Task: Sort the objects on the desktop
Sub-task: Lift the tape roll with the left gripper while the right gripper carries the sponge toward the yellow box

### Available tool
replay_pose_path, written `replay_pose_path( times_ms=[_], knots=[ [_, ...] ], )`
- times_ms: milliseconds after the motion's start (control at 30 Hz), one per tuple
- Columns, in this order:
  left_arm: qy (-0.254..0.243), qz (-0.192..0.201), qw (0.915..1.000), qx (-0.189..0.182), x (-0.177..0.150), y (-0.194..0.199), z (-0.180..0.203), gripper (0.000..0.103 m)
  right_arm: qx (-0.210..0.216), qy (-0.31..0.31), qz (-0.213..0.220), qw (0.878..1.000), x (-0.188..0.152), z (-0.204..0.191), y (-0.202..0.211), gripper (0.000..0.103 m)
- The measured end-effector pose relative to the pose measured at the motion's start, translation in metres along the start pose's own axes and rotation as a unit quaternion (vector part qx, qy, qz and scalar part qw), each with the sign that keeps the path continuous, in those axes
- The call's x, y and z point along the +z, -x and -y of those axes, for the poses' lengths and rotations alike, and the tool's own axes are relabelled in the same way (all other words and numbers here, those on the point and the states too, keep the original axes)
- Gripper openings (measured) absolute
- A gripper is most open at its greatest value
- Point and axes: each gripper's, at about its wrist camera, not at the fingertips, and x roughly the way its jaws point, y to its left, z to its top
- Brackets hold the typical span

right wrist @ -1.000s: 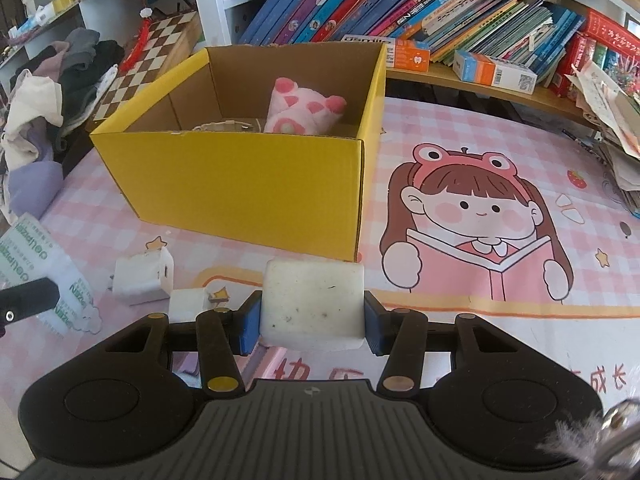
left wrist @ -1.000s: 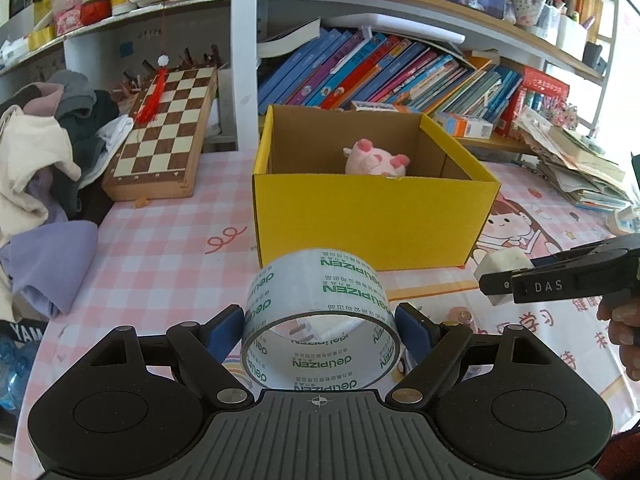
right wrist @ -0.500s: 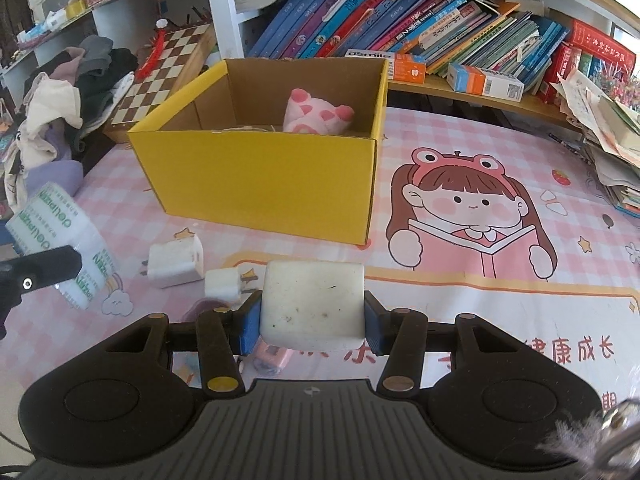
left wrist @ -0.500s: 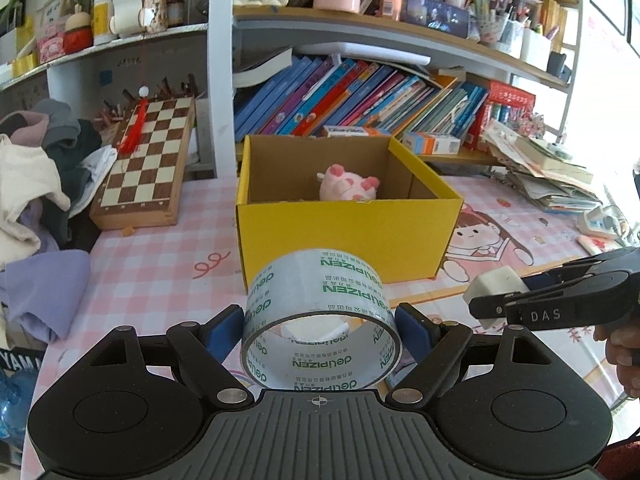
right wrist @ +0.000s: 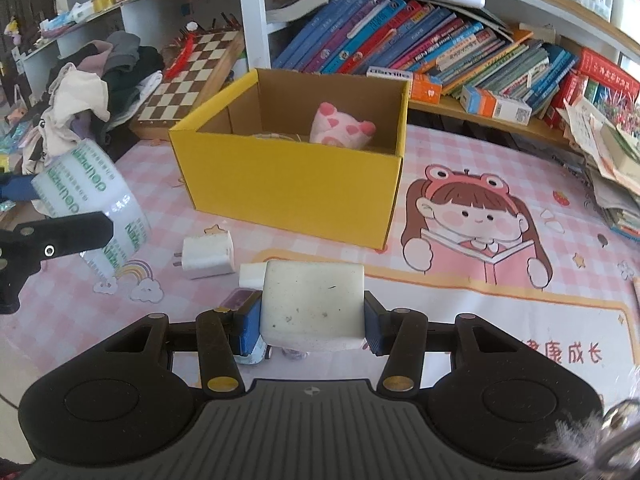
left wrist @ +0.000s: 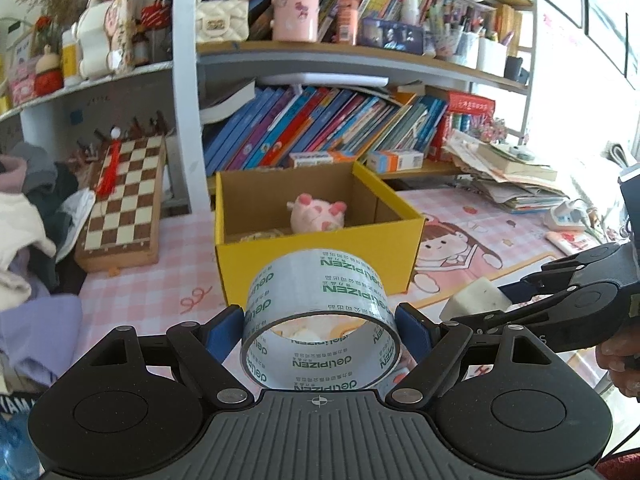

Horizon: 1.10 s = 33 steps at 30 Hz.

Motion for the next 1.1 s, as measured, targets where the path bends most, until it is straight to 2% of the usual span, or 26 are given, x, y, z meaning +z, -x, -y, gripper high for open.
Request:
replay_pose_path(
  times_ms=[200, 500, 867, 1100],
  knots=[
    [-0.032, 0.024, 0.9992, 0.003, 0.017, 0.002, -0.001, 0.084, -0.007, 0.017, 0.017, 1.000, 0.014, 0.002, 0.010, 0.047],
    [-0.055, 0.052, 0.9971, 0.010, 0.050, -0.010, -0.006, 0.084, -0.011, 0.047, 0.044, 0.998, 0.051, 0.011, 0.010, 0.047],
    [-0.073, 0.057, 0.9955, 0.019, 0.083, -0.042, -0.017, 0.084, -0.007, 0.086, 0.063, 0.994, 0.113, 0.028, -0.012, 0.047],
    [-0.095, 0.031, 0.9946, 0.025, 0.097, -0.081, -0.019, 0.084, 0.005, 0.122, 0.061, 0.991, 0.149, 0.036, -0.040, 0.047]
  ],
)
